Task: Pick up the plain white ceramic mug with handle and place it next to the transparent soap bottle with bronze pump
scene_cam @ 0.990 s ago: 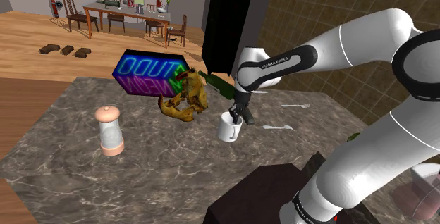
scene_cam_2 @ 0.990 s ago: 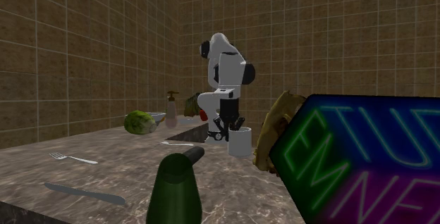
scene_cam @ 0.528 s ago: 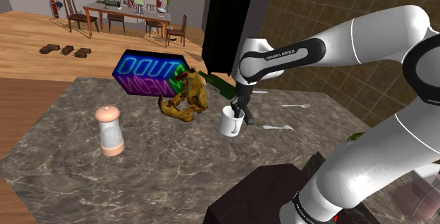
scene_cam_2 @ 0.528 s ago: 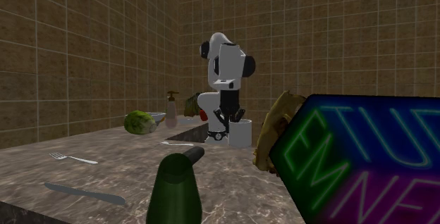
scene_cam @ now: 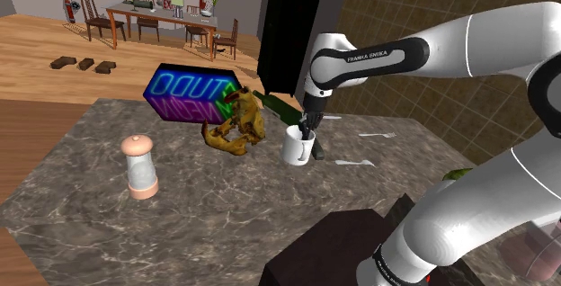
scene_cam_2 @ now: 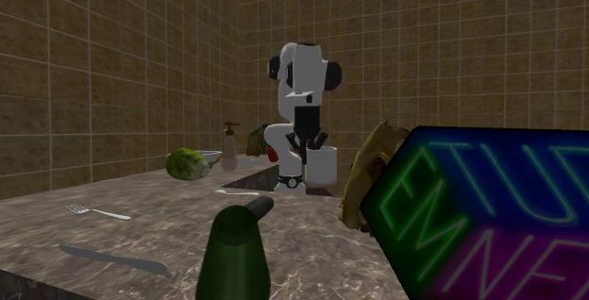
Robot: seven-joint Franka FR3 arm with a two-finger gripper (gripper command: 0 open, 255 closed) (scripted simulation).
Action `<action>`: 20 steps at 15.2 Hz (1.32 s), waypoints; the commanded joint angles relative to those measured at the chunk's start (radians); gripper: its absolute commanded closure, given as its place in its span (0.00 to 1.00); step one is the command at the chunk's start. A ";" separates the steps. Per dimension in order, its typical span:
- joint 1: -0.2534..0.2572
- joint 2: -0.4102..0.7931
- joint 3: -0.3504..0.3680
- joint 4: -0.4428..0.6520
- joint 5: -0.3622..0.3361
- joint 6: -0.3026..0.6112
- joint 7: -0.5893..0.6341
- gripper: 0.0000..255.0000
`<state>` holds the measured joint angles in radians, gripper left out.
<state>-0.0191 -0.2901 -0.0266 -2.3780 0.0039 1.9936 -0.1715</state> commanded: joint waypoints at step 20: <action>0.000 -0.056 0.001 0.236 -0.001 -0.291 0.003 1.00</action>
<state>-0.0189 -0.3491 -0.0248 -2.1613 0.0029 1.7179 -0.1678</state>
